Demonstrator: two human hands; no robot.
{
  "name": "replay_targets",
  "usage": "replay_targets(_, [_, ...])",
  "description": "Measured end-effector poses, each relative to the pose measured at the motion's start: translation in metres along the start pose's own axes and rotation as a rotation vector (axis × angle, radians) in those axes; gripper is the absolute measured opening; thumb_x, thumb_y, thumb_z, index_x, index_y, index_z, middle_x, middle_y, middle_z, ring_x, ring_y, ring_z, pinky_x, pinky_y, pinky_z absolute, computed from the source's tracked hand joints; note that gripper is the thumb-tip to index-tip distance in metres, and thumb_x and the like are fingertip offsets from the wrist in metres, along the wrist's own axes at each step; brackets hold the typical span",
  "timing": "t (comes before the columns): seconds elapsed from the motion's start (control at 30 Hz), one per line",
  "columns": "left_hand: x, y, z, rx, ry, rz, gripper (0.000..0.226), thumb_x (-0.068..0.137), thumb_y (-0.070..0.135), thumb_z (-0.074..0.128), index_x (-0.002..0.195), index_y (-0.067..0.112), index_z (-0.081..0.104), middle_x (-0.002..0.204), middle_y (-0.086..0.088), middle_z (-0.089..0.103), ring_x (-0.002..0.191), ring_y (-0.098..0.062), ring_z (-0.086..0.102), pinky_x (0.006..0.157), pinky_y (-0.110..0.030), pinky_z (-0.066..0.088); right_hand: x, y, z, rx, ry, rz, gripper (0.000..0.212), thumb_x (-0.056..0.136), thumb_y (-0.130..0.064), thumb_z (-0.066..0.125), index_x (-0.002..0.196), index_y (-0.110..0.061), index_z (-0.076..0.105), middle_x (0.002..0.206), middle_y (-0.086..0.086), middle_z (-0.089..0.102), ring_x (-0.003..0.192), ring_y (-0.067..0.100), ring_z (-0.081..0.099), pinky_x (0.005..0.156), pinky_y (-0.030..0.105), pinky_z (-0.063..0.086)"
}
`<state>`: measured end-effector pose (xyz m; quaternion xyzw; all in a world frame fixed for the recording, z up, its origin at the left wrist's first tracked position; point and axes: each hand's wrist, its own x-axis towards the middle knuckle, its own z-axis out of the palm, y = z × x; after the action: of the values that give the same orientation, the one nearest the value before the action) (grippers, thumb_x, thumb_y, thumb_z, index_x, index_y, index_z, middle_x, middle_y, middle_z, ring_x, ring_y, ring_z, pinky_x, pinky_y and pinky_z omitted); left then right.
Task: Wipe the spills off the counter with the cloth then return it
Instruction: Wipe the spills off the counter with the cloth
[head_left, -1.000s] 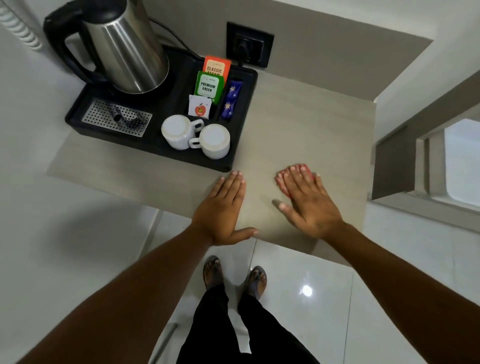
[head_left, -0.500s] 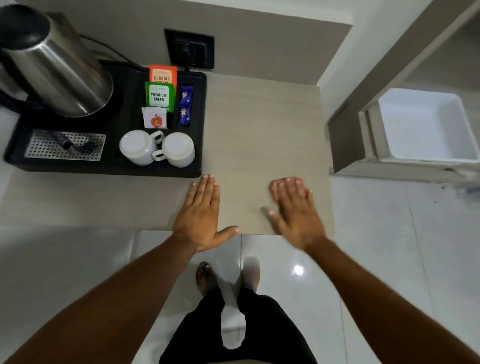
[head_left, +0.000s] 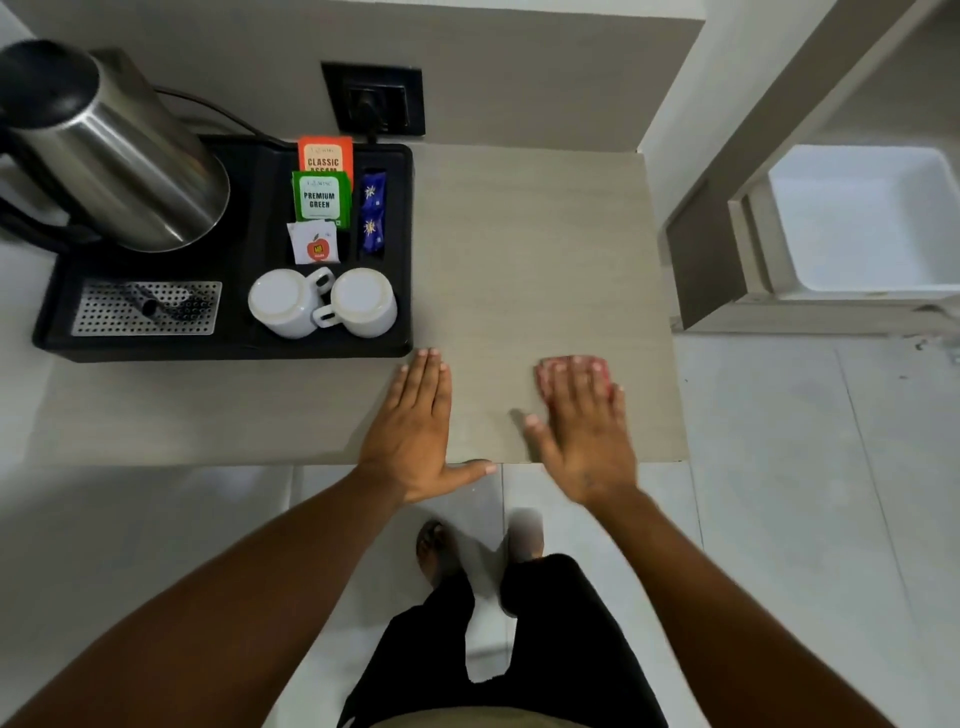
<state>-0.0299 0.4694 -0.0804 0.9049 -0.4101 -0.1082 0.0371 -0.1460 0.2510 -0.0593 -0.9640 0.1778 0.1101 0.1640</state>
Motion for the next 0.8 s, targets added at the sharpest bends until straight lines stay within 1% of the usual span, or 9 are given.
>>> replay_targets(0.1, [0.001,-0.002,-0.001,-0.002,0.0,0.015,0.134,0.079,0.097,0.017,0.158,-0.01,0.006,0.169,-0.03,0.002,0.159,-0.039,-0.004,0.13,-0.054,0.006,0.038,0.033,-0.024,0.025,0.021,0.117,0.085,0.093,-0.076,-0.005,0.158,-0.022,-0.014,0.165,0.007,-0.021,0.149,0.026,-0.027,0.122,0.053,-0.007])
replay_targets(0.2, [0.005,-0.002,-0.001,-0.009,0.011,0.015,0.128,0.083,0.093,0.019,0.158,-0.009,0.007,0.17,-0.03,0.002,0.159,-0.039,-0.004,0.129,-0.056,0.01,0.097,0.025,-0.044,0.047,0.027,0.171,0.089,0.091,-0.076,-0.007,0.159,-0.018,-0.011,0.166,0.011,-0.019,0.149,0.028,-0.026,0.121,0.053,-0.01])
replay_targets(0.3, [0.009,-0.001,0.0,-0.036,0.036,0.009,0.123,0.086,0.09,0.028,0.159,-0.008,0.009,0.17,-0.029,0.003,0.159,-0.039,-0.004,0.129,-0.056,0.009,0.135,-0.013,-0.046,0.006,-0.015,0.016,0.088,0.092,-0.075,-0.003,0.159,-0.018,-0.009,0.166,0.012,-0.016,0.15,0.031,-0.025,0.12,0.051,-0.015])
replay_targets(0.37, [0.012,-0.003,-0.002,-0.063,0.027,0.022,0.121,0.088,0.088,0.032,0.159,-0.006,0.007,0.171,-0.027,0.001,0.16,-0.037,-0.006,0.129,-0.054,0.007,0.128,-0.028,-0.038,-0.024,-0.056,-0.121,0.086,0.093,-0.076,-0.001,0.159,-0.021,-0.011,0.166,0.009,-0.019,0.149,0.029,-0.028,0.119,0.049,-0.016])
replay_targets(0.43, [0.022,-0.005,-0.005,-0.07,0.01,0.018,0.12,0.088,0.088,0.032,0.16,-0.005,0.005,0.171,-0.026,-0.001,0.16,-0.035,-0.008,0.129,-0.054,0.007,0.108,-0.019,-0.031,-0.04,-0.082,-0.181,0.083,0.095,-0.076,0.003,0.158,-0.024,-0.013,0.166,0.006,-0.02,0.148,0.025,-0.03,0.12,0.049,-0.015])
replay_targets(0.53, [0.033,-0.002,-0.009,-0.057,0.0,0.006,0.12,0.089,0.087,0.031,0.16,-0.006,0.007,0.171,-0.026,0.0,0.16,-0.036,-0.007,0.129,-0.054,0.01,0.094,0.021,-0.042,-0.026,-0.059,-0.129,0.082,0.095,-0.075,0.003,0.159,-0.025,-0.011,0.167,0.005,-0.017,0.15,0.025,-0.025,0.122,0.051,-0.009])
replay_targets(0.6, [0.033,0.001,-0.009,-0.055,0.007,-0.009,0.119,0.089,0.087,0.031,0.159,-0.007,0.011,0.17,-0.028,0.005,0.16,-0.037,-0.002,0.128,-0.055,0.013,0.106,0.048,-0.058,-0.034,-0.044,-0.079,0.085,0.092,-0.077,-0.001,0.159,-0.024,-0.01,0.167,0.007,-0.016,0.151,0.027,-0.021,0.122,0.052,-0.008])
replay_targets(0.7, [0.035,0.001,-0.01,-0.049,0.02,-0.023,0.12,0.088,0.088,0.031,0.159,-0.007,0.013,0.17,-0.028,0.009,0.16,-0.038,0.001,0.128,-0.053,0.014,0.163,0.07,-0.082,-0.036,0.007,0.002,0.094,0.088,-0.079,-0.005,0.16,-0.019,-0.003,0.168,0.011,-0.009,0.153,0.032,-0.015,0.122,0.054,-0.006])
replay_targets(0.8, [0.035,0.0,-0.006,-0.085,0.042,-0.021,0.116,0.09,0.083,0.036,0.16,-0.005,0.011,0.171,-0.026,0.007,0.16,-0.036,-0.002,0.129,-0.052,0.013,0.244,0.057,-0.096,-0.03,0.012,0.037,0.096,0.087,-0.08,-0.004,0.16,-0.018,-0.001,0.168,0.012,-0.007,0.152,0.033,-0.014,0.122,0.054,-0.007])
